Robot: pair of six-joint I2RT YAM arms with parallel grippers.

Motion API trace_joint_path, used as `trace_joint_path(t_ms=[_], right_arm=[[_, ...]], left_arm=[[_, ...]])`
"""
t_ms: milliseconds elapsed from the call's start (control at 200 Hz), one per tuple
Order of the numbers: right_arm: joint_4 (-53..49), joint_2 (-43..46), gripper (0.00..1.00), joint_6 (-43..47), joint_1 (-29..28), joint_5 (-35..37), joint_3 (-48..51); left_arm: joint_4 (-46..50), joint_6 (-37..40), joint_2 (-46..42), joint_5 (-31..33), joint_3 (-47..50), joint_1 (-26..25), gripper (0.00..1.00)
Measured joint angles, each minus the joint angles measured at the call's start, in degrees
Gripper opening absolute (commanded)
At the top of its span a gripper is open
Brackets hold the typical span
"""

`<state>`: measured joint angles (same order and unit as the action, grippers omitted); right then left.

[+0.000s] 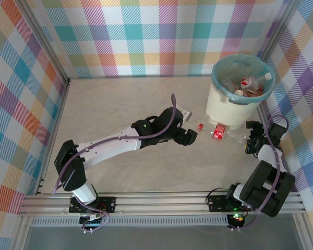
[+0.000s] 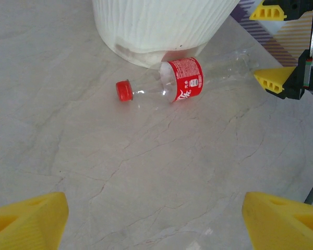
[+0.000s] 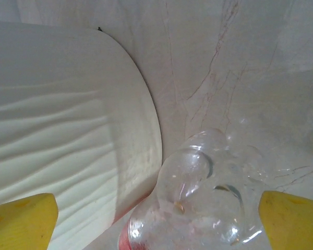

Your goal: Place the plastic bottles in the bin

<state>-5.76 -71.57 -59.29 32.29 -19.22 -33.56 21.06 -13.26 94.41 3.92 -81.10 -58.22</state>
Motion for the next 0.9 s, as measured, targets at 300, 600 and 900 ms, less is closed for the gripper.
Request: trace_joint_path(t_ms=[300, 600, 900], right_arm=[[1.07, -1.92, 0.98, -2.47, 0.0, -1.14, 0.0], [0.94, -1.92, 1.0, -2.45, 0.0, -2.4, 0.17], [-2.62, -1.22, 1.0, -0.15, 0.0, -2.91, 0.17]], left_arm=[[0.02, 0.0, -0.83, 1.33, 0.07, 0.0, 0.87], [0.02, 0.02, -0.83, 1.75, 0.07, 0.0, 0.87], [0.0, 0.02, -0.83, 1.79, 0.07, 0.0, 0.87]])
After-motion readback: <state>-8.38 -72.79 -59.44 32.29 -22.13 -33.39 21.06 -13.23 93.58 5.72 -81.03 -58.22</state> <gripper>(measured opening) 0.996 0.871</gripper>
